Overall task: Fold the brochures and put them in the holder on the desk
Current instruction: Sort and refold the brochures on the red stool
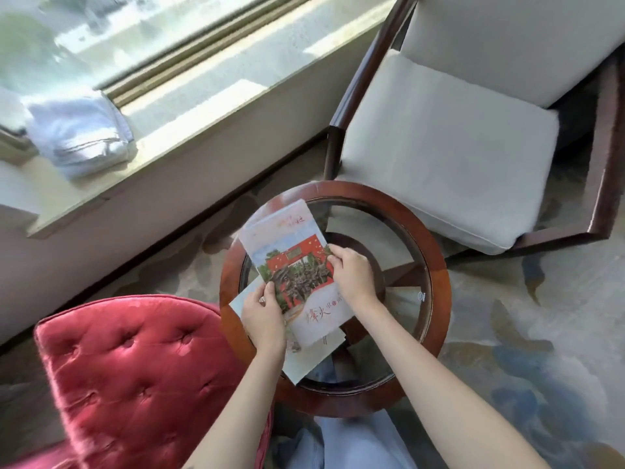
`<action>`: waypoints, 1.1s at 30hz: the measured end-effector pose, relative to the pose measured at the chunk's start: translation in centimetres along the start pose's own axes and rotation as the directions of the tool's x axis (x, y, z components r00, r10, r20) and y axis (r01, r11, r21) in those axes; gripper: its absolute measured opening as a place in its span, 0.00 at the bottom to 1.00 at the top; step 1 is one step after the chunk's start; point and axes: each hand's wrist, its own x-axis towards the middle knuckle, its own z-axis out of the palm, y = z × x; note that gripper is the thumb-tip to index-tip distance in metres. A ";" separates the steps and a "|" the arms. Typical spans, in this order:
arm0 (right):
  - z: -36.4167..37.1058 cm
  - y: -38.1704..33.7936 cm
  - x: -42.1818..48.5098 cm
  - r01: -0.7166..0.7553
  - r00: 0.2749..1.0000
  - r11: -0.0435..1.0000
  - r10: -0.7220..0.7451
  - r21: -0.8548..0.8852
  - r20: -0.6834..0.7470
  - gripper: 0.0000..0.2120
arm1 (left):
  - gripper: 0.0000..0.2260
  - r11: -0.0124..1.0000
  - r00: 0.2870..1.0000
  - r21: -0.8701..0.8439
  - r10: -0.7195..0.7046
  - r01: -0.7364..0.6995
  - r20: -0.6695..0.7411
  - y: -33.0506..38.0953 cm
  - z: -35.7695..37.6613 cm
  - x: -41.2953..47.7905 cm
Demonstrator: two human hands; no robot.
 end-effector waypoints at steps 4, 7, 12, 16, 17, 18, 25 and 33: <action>3.6 0.2 -1.6 0.009 0.993 0.990 0.008 -0.139 0.120 0.14 | 0.14 0.989 0.990 0.062 -0.128 0.132 -0.065 -3.5 -2.1 -0.1; 5.7 1.3 -2.8 -0.042 0.982 0.980 0.076 -0.193 0.174 0.14 | 0.11 0.977 0.974 0.055 -0.202 0.208 -0.104 -5.8 -2.6 -0.3; 7.6 3.4 -3.9 -0.030 0.972 0.944 0.104 -0.328 0.211 0.14 | 0.10 0.935 0.932 0.040 -0.346 0.352 -0.111 -8.6 -1.7 -0.6; 8.4 4.2 -4.0 -0.001 0.979 0.924 0.079 -0.382 0.189 0.13 | 0.10 0.922 0.916 0.009 -0.385 0.388 -0.115 -9.6 -0.5 -0.5; 8.5 4.3 -3.9 0.018 0.980 0.921 0.061 -0.389 0.189 0.14 | 0.09 0.919 0.912 0.003 -0.392 0.395 -0.119 -9.8 -0.3 -0.4; 8.6 4.2 -3.8 0.036 0.981 0.918 0.043 -0.394 0.188 0.14 | 0.09 0.917 0.910 0.001 -0.396 0.399 -0.122 -9.9 -0.1 -0.3; 9.2 4.0 -3.3 0.074 0.983 0.901 0.005 -0.427 0.181 0.13 | 0.08 0.919 0.910 0.017 -0.387 0.394 -0.152 -10.1 0.4 0.2; 9.9 4.0 -3.5 0.022 0.997 0.845 0.021 -0.534 0.073 0.17 | 0.08 0.928 0.920 0.031 -0.364 0.372 -0.142 -10.4 0.1 0.7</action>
